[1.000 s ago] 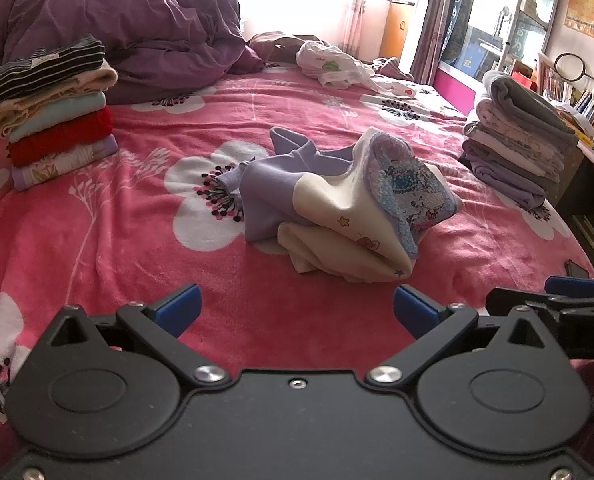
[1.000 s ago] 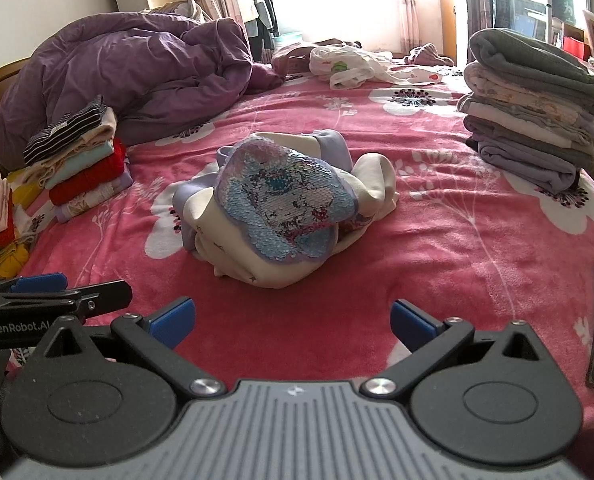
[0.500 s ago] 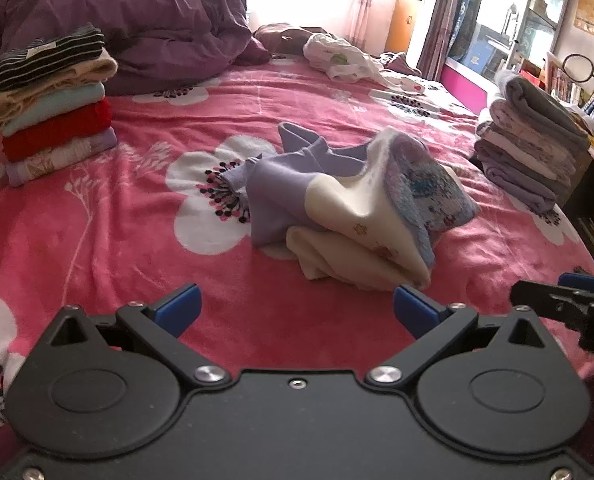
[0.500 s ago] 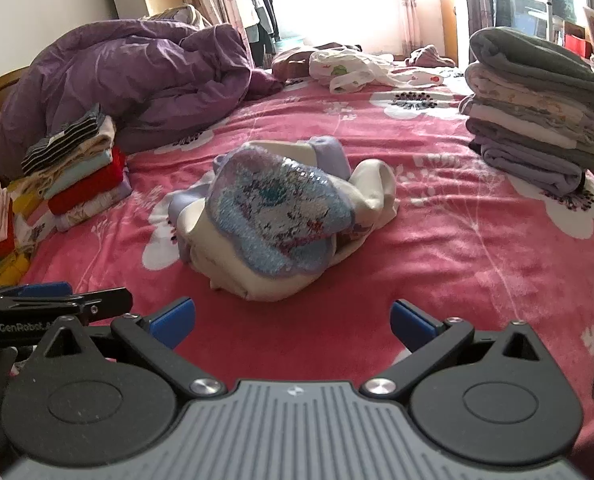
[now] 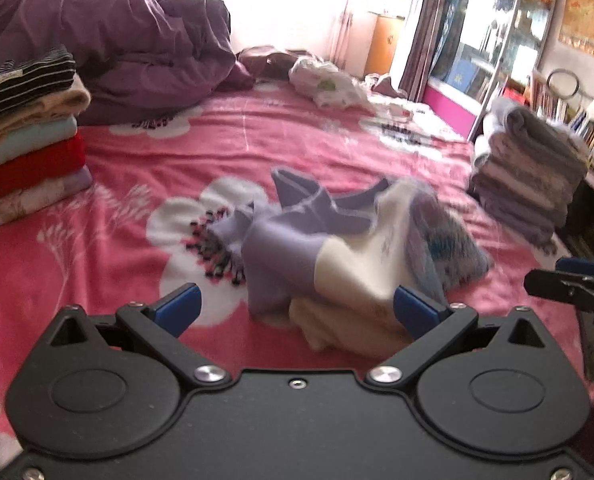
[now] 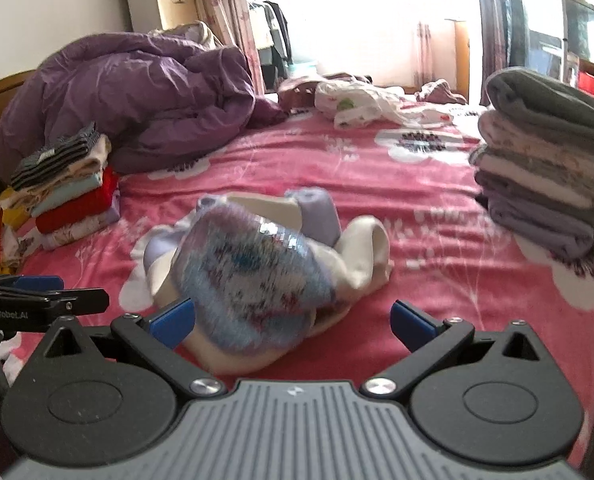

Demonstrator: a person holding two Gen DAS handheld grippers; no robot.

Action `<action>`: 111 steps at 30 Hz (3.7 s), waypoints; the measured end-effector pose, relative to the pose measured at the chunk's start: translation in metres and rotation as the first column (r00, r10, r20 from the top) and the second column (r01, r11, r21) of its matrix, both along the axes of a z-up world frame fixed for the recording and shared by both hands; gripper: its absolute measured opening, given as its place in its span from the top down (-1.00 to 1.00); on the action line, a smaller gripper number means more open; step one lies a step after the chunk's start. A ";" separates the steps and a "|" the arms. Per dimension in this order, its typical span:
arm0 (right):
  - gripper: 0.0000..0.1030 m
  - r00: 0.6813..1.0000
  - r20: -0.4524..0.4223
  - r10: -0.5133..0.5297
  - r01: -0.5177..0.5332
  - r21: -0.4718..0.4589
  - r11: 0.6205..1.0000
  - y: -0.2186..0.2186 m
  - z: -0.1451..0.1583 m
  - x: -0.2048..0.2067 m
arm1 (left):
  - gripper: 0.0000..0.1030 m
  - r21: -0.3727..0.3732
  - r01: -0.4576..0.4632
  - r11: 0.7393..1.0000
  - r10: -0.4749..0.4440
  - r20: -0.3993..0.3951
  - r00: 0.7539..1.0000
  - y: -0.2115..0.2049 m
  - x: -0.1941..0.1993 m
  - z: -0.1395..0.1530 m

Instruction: Fold clothes

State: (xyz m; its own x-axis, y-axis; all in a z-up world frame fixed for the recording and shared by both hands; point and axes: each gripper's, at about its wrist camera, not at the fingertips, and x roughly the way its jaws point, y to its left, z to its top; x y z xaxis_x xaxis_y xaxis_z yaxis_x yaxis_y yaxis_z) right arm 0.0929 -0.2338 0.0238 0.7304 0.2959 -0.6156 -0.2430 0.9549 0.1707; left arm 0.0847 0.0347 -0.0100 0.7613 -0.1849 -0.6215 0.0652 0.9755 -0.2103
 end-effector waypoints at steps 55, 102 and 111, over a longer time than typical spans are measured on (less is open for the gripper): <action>0.50 0.813 0.003 0.583 -0.579 0.107 0.808 -0.006 -0.013 0.157 | 0.93 0.117 0.455 0.883 -0.454 -0.042 0.890 -0.004 0.115 -0.011; -0.14 0.812 0.003 0.584 -0.545 0.362 0.756 -0.052 0.016 0.029 | 0.98 0.375 0.463 0.803 -0.513 0.039 0.858 -0.032 -0.007 0.034; 0.83 0.817 -0.049 0.575 -0.561 0.164 0.811 -0.031 0.012 0.033 | 0.97 0.386 0.463 0.798 -0.501 -0.001 0.865 -0.028 0.029 0.024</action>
